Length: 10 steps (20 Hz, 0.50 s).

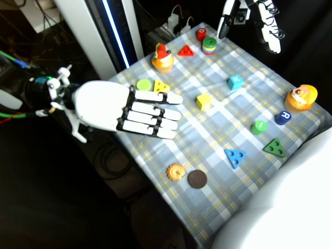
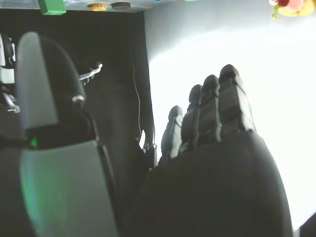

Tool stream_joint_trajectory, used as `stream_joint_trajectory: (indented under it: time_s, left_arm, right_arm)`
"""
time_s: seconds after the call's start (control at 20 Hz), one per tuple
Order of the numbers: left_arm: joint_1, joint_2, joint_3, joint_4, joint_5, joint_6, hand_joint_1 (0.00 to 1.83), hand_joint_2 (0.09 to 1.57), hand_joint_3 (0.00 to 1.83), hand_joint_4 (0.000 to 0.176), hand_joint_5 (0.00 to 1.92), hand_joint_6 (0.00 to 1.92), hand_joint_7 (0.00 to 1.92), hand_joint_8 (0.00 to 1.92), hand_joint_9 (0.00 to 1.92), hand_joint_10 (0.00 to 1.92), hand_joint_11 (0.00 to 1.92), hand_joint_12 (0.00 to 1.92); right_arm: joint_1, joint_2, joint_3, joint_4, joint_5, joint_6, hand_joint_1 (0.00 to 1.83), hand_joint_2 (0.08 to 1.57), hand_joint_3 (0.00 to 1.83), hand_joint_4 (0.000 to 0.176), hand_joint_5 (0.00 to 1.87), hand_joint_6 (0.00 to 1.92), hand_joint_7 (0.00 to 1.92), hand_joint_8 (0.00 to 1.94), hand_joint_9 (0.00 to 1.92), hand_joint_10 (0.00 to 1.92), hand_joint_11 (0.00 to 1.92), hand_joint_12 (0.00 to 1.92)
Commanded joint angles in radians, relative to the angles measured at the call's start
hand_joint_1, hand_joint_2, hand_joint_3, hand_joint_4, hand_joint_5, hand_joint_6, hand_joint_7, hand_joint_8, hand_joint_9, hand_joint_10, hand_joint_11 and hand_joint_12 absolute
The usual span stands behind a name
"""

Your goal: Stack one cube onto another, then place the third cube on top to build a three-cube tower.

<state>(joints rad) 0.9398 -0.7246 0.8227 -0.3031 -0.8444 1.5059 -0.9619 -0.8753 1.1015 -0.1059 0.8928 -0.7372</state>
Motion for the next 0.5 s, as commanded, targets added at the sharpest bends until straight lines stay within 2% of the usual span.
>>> stream_joint_trajectory:
  time_s: [0.0,0.05,0.1,0.2,0.25,0.3,0.35,0.4,0.45]
  left_arm:
    - [-0.013,0.003,0.005,0.007,-0.117,-0.006,0.51,1.02,0.01,0.175,0.48,0.01,0.36,0.0,0.36,0.01,0.1,0.54]
    - [-0.014,0.003,0.006,0.007,-0.114,-0.006,0.52,1.02,0.01,0.176,0.48,0.01,0.36,0.0,0.36,0.01,0.09,0.53]
    - [-0.014,0.002,0.01,0.007,-0.106,-0.006,0.52,1.02,0.01,0.172,0.48,0.01,0.36,0.0,0.36,0.01,0.1,0.53]
    - [-0.024,-0.005,0.027,0.002,-0.071,0.001,0.52,1.01,0.0,0.173,0.49,0.01,0.37,0.01,0.38,0.01,0.11,0.54]
    - [-0.033,-0.012,0.033,-0.017,-0.05,0.035,0.51,1.0,0.0,0.172,0.47,0.0,0.37,0.0,0.39,0.02,0.12,0.54]
    - [-0.047,-0.023,0.033,-0.061,-0.02,0.135,0.56,0.97,0.0,0.167,0.49,0.0,0.38,0.0,0.41,0.01,0.15,0.58]
    - [-0.059,-0.033,0.031,-0.094,0.0,0.217,0.67,0.92,0.0,0.158,0.49,0.0,0.36,0.0,0.4,0.0,0.14,0.62]
    - [-0.067,-0.041,0.03,-0.113,0.012,0.268,0.71,0.9,0.0,0.158,0.49,0.0,0.36,0.0,0.38,0.0,0.12,0.63]
    - [-0.076,-0.05,0.03,-0.131,0.026,0.324,0.69,0.9,0.0,0.167,0.48,0.0,0.36,0.0,0.38,0.0,0.13,0.63]
  right_arm:
    - [0.015,-0.002,0.004,0.019,0.113,0.005,0.49,1.02,0.0,0.059,0.24,0.0,0.08,0.0,0.1,0.02,0.0,0.64]
    - [0.015,-0.002,0.004,0.018,0.113,0.005,0.48,1.02,0.0,0.062,0.24,0.0,0.08,0.0,0.11,0.01,0.0,0.68]
    - [0.015,-0.002,0.003,0.017,0.113,0.005,0.5,1.02,0.0,0.055,0.24,0.0,0.08,0.0,0.12,0.01,0.0,0.71]
    - [0.018,-0.002,0.001,0.017,0.114,0.005,0.5,1.03,0.0,0.054,0.24,0.0,0.09,0.0,0.13,0.01,0.0,0.76]
    - [0.02,-0.002,0.0,0.017,0.117,0.005,0.47,1.04,0.0,0.049,0.23,0.0,0.08,0.0,0.11,0.0,0.0,0.7]
    - [0.021,-0.002,-0.003,0.017,0.133,0.007,0.47,1.04,0.0,0.047,0.23,0.0,0.08,0.0,0.11,0.0,0.0,0.72]
    - [0.021,-0.001,-0.006,0.017,0.151,0.01,0.48,1.05,0.0,0.055,0.21,0.0,0.08,0.0,0.11,0.0,0.0,0.72]
    - [0.021,0.001,-0.008,0.017,0.165,0.014,0.52,1.06,0.0,0.062,0.21,0.0,0.09,0.0,0.12,0.0,0.0,0.76]
    - [0.021,0.005,-0.012,0.017,0.18,0.017,0.54,1.07,0.01,0.056,0.2,0.0,0.09,0.0,0.13,0.01,0.0,0.77]
